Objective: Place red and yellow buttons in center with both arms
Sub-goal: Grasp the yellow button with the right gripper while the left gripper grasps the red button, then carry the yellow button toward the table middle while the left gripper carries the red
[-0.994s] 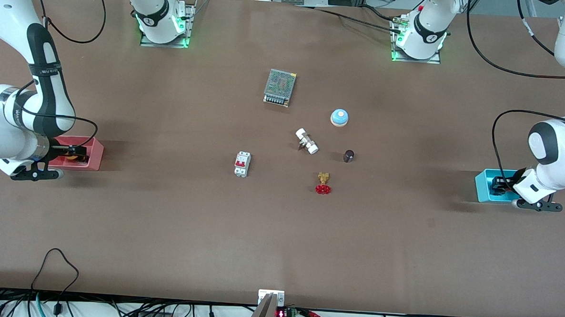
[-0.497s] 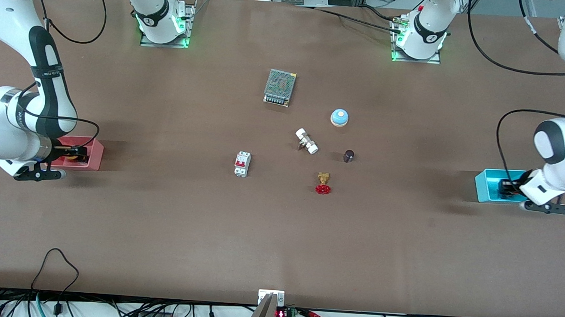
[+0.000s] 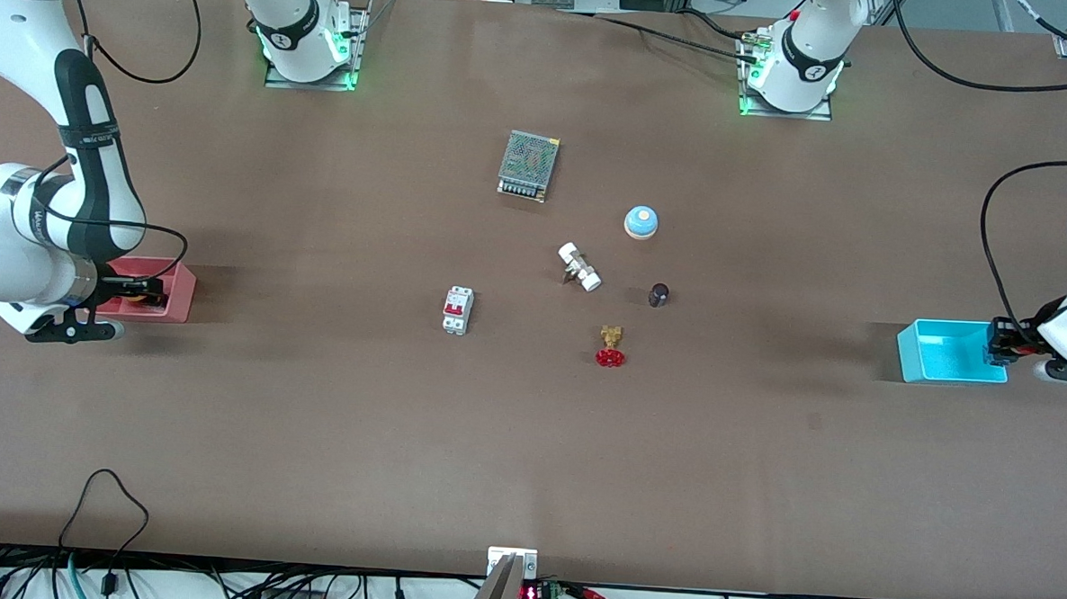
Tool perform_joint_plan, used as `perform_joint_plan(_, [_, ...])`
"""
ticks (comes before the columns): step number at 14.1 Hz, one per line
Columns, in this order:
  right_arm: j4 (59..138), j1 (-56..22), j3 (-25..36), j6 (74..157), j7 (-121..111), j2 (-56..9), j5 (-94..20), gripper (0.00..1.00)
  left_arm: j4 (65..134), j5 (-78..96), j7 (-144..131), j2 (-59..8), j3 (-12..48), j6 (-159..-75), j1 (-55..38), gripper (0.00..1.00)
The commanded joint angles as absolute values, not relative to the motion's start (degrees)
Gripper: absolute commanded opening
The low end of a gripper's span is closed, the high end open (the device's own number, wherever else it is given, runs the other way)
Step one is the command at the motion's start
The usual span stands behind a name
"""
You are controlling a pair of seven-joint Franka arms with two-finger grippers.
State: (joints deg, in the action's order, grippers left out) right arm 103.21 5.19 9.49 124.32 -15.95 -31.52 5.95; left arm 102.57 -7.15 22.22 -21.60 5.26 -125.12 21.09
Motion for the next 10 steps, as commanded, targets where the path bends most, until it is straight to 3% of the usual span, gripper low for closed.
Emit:
perform_joint_plan(1, [102.6,5.5,9.1,124.4,-16.3,-32.0,7.0,0.65,100.9,-7.6,18.3,-21.9,11.2,-121.4,21.1,0.19])
perform_joint_plan(4, [102.6,5.5,9.1,124.2,-16.7,-32.1,7.1,0.43,101.4,-7.7,3.3,-22.2,18.5,-118.5,20.5,0.19])
perform_joint_plan(7, [102.6,5.5,9.1,124.1,-17.8,-32.1,7.1,0.34,102.7,-7.9,-10.7,-24.9,21.0,-118.7,13.9,0.19])
perform_joint_plan(10, [102.6,5.5,9.1,124.0,-18.4,-32.1,7.1,0.32,102.8,-7.9,-19.0,-27.0,21.0,-119.3,8.6,0.2])
